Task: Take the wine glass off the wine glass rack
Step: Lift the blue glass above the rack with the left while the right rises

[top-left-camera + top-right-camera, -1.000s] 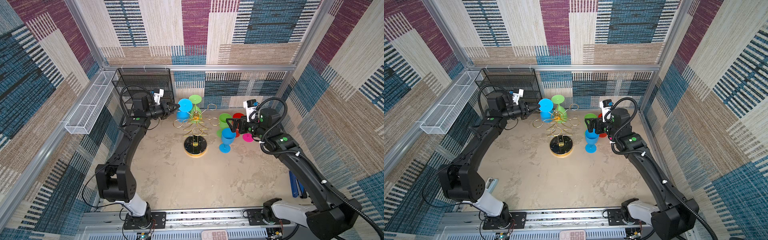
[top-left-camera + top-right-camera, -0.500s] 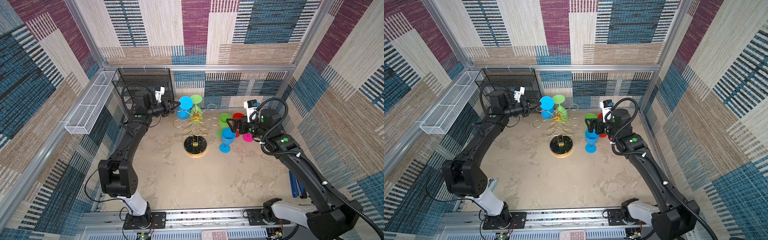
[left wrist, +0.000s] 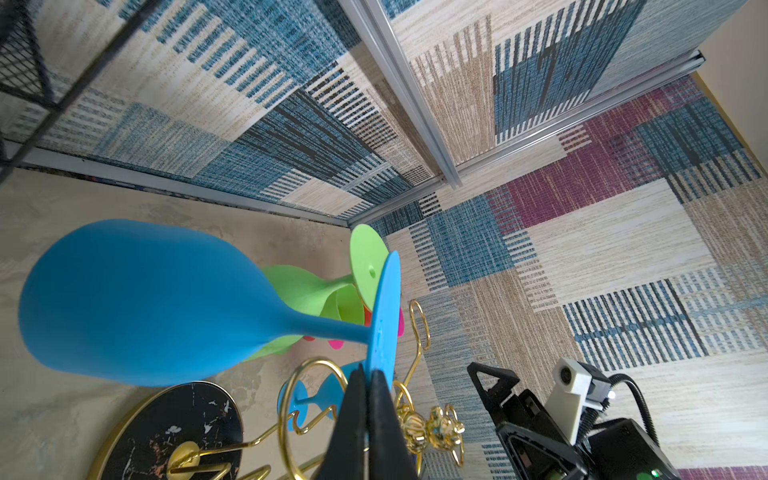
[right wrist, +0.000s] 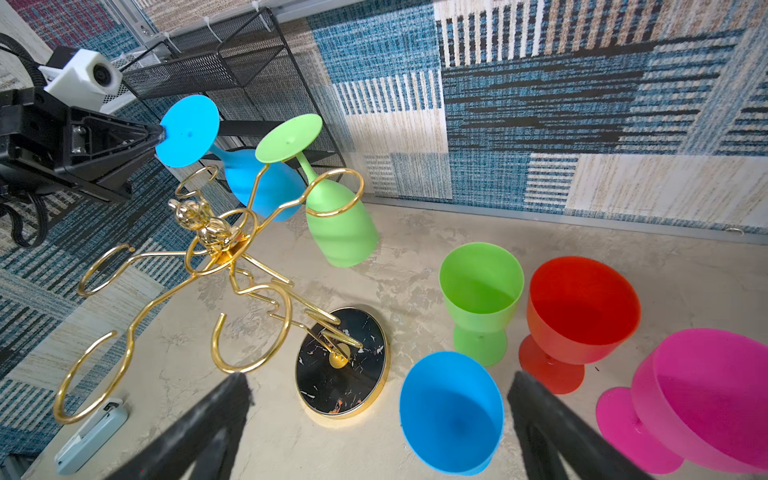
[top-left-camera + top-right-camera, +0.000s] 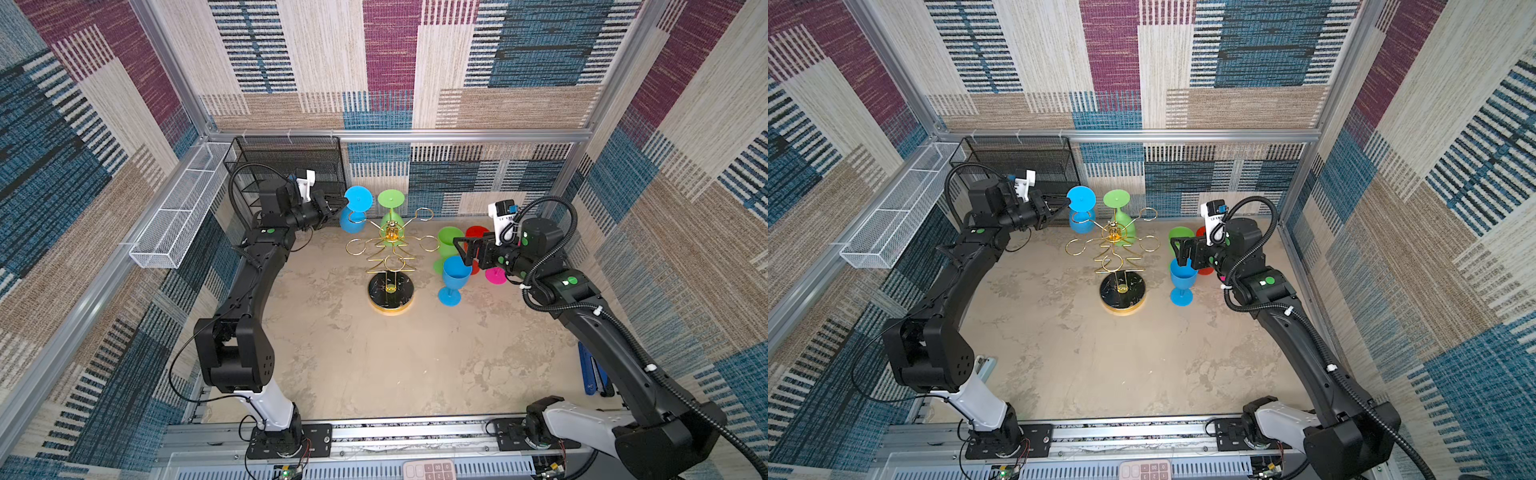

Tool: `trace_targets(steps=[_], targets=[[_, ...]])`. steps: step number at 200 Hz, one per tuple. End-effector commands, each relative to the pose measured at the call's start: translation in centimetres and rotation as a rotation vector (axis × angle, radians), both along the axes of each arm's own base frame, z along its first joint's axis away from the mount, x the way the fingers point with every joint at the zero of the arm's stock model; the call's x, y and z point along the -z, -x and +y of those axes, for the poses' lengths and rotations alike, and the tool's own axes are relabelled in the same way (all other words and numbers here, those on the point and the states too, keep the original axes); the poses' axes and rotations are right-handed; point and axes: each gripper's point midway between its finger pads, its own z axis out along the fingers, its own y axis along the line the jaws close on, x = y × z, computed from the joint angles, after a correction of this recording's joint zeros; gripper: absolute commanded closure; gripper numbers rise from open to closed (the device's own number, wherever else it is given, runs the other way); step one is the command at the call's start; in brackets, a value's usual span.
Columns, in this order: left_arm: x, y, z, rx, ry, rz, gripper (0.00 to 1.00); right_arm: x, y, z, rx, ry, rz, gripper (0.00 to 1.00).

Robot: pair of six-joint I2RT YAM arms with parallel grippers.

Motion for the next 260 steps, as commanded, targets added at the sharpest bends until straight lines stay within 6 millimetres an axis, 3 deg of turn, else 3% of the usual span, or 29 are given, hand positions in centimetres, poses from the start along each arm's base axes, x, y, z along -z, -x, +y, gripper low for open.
trace_targets(steps=[1, 47, 86, 172, 210, 260], targets=[[-1.8, 0.1, 1.2, -0.023, 0.005, -0.067, 1.0, -0.6, -0.3, 0.0, 0.004, -0.005, -0.022, 0.01], [-4.3, 1.3, 5.0, -0.077, 0.035, -0.108, 1.0, -0.8, -0.6, 0.3, -0.006, -0.005, -0.033, 0.01], [-7.7, 3.3, 6.1, -0.062, 0.073, -0.157, 1.0, -2.1, -0.7, 1.0, -0.056, -0.004, -0.081, 0.01], [-14.9, 8.1, 4.7, 0.088, 0.152, -0.26, 1.0, -7.3, -0.3, 3.8, -0.229, -0.014, -0.321, 0.01], [-17.4, 9.7, 4.0, 0.118, 0.173, -0.3, 1.0, -9.5, 0.4, 6.7, -0.319, 0.014, -0.442, 0.01], [-18.1, 11.3, -0.4, 0.241, 0.193, -0.298, 1.0, -12.0, 1.2, 10.4, -0.44, 0.033, -0.597, 0.01]])
